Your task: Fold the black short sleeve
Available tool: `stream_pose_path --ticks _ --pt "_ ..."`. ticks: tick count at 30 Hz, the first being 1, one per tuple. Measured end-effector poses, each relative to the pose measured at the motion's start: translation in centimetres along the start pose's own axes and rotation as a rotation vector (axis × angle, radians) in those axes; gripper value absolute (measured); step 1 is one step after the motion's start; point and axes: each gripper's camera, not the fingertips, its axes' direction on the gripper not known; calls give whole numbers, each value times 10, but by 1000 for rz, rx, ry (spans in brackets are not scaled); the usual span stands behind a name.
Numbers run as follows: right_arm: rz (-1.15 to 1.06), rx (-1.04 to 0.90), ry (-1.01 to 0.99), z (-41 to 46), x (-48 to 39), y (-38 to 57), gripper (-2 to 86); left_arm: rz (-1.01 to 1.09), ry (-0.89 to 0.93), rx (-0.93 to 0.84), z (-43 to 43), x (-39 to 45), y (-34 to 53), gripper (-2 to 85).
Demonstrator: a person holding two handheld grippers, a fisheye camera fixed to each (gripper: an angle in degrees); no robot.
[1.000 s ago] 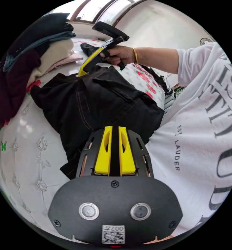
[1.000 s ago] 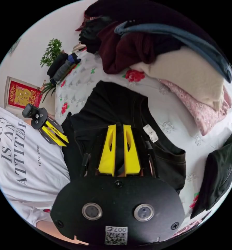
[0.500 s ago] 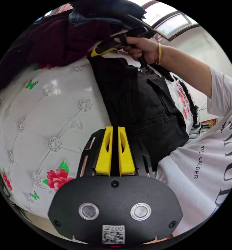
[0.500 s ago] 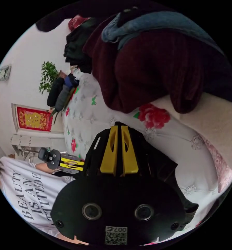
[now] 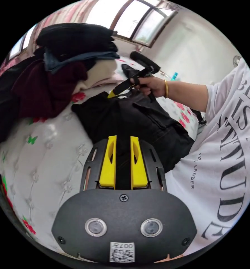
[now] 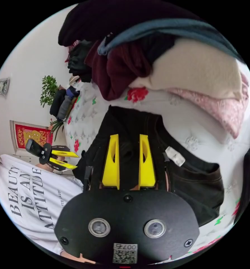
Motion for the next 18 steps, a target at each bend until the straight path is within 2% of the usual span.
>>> stream_pose_path --ticks 2,4,6,8,10,13,18 --pt "24 -54 -67 7 -3 10 37 5 42 -64 37 1 -4 67" --pt "36 -24 0 2 -10 14 19 -11 39 -172 75 0 -5 55" --pt "66 4 87 -7 -12 17 14 -13 -2 -135 88 2 -4 31" --pt "112 53 48 -20 -10 22 18 -16 10 -145 93 2 -7 36" --pt "165 87 -7 -37 -12 27 26 -10 13 -167 92 2 -10 48" --pt "175 195 34 -94 -35 54 43 -62 -16 -86 59 -1 2 55" --pt "229 300 61 -190 -66 174 75 -255 -90 -42 11 -14 61 64"
